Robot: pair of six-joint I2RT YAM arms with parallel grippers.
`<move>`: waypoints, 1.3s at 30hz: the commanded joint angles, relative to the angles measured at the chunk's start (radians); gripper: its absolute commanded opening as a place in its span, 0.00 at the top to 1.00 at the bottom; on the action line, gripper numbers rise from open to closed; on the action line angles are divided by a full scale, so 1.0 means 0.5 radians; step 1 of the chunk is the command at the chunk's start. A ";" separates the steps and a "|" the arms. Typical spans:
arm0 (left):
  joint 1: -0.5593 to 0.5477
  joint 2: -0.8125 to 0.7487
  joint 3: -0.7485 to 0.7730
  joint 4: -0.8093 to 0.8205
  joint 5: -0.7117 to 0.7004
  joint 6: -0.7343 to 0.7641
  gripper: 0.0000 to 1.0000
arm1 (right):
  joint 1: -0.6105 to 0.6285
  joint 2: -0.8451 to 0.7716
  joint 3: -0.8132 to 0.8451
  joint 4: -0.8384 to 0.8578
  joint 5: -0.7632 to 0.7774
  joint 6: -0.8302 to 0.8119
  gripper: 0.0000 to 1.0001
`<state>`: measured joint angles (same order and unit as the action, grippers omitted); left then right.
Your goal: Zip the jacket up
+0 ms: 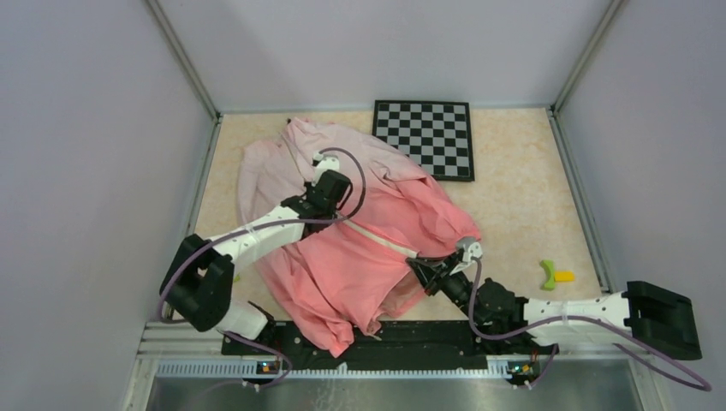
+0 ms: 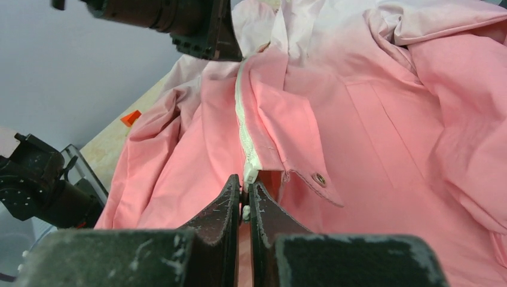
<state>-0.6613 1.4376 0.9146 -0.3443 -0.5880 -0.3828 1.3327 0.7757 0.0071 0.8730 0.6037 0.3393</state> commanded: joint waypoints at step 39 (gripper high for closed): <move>1.183 1.657 1.236 2.115 -0.159 1.894 1.00 | 0.000 0.159 -0.239 0.212 0.057 0.001 1.00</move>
<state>-0.1047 2.2459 1.4605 0.5835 -0.6796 0.5133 1.3323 0.8509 0.0071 0.9535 0.6281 0.3340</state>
